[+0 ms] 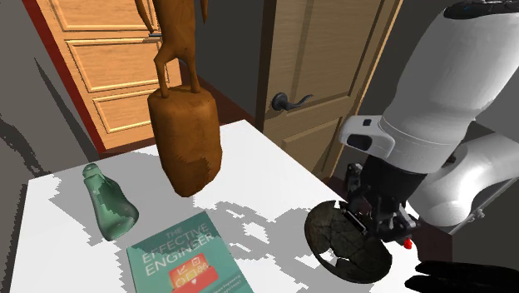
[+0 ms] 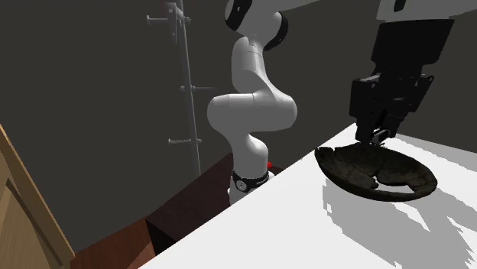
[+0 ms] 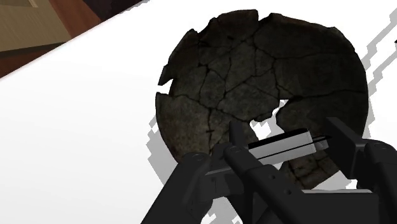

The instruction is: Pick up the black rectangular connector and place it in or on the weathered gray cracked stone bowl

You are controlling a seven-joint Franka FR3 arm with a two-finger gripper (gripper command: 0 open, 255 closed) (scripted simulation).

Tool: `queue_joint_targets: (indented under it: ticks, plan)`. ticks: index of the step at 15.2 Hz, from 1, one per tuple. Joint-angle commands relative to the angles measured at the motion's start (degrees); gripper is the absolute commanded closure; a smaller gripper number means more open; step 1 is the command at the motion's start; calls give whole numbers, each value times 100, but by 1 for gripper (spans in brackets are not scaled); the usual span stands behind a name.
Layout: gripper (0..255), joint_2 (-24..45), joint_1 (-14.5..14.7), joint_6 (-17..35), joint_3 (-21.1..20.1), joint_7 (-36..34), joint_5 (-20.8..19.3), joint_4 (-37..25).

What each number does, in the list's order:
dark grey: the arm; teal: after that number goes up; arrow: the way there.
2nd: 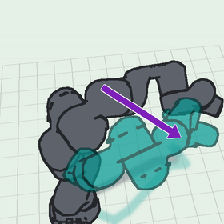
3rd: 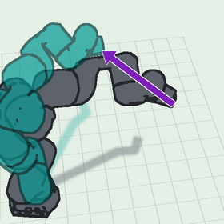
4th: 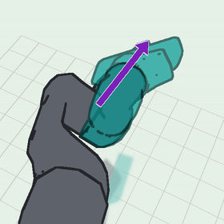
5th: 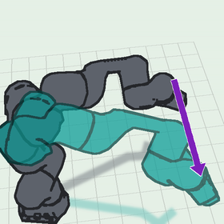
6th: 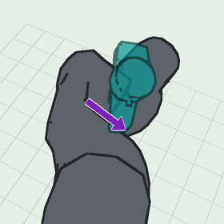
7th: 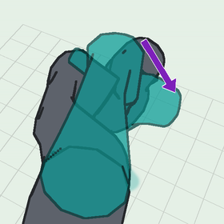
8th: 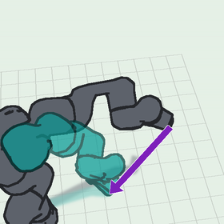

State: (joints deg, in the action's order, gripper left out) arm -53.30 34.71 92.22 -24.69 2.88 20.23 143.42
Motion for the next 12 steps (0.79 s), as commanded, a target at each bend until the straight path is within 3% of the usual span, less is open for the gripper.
queue_joint_targets:
  ticks: [1, 7, 12]
  plan:
    - [255, -20, 17, 133, -43, 11, 42, 151]
    - [255, -60, 76, 529, -184, 40, 179, 587]
    - [255, -60, 76, 529, -184, 40, 179, 587]
